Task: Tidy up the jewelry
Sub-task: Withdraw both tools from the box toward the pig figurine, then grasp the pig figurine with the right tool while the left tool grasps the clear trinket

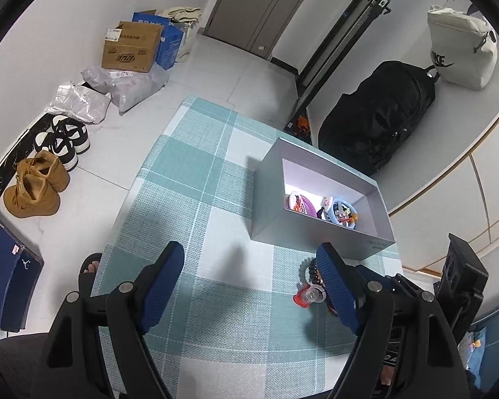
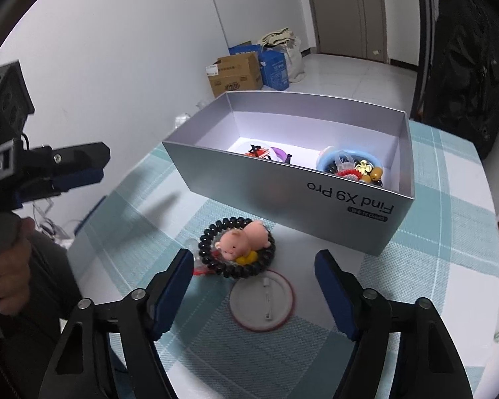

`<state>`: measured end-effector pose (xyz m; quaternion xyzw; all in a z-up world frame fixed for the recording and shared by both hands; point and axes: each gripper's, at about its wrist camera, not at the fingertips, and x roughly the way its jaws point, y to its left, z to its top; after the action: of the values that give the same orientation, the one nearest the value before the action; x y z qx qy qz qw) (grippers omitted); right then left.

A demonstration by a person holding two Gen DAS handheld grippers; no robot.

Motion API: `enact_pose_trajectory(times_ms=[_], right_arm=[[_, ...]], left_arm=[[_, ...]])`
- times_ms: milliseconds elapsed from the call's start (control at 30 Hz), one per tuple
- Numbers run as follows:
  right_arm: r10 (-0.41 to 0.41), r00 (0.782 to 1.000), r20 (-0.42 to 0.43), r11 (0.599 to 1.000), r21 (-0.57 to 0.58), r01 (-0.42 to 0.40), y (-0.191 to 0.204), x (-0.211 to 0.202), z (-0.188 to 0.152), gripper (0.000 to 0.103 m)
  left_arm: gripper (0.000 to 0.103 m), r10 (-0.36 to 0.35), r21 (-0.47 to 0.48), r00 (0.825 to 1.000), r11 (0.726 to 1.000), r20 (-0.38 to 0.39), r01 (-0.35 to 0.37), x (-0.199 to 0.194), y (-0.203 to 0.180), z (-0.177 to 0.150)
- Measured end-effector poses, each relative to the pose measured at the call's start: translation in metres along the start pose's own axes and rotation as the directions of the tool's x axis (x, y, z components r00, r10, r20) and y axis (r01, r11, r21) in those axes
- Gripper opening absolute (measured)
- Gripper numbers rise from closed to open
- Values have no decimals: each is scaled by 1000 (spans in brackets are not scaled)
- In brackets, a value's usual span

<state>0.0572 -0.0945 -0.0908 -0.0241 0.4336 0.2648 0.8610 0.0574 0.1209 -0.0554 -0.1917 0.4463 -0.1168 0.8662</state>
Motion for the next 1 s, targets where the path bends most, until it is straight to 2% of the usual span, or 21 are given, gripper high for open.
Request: enact_pose_trajectory(times_ms=[167,267,333,567,833,1000], right_arm=[[-21,1000,-16,998,-63,20,10,10,3,66],[-3,1000,-21,997,-83,1,14,15,5,63],[14,1000,-11,996,-90,-15,16,13,5,53],[55,998,-6,998,-40,-55,8,12,11,42],[29,1000,-6,996,-83,-30,15,12,9,43],[49,999,-13,997,-58,-49,12,13,11,41]], left_arm=[[78,7,20,1000,1000,-1,-7,0,-1,-1],[78,7,13,1000,1000,-6,-7,0,1,-1],[78,9,9,1000,1000,-8,-9,1,1,0],[78,11,5,1000,1000,-27,-11,6,1,-1],[78,12,6,999,1000,-38,-12,8,0,-2],[78,16,5,999,1000,-45,-16,10,0,-2]])
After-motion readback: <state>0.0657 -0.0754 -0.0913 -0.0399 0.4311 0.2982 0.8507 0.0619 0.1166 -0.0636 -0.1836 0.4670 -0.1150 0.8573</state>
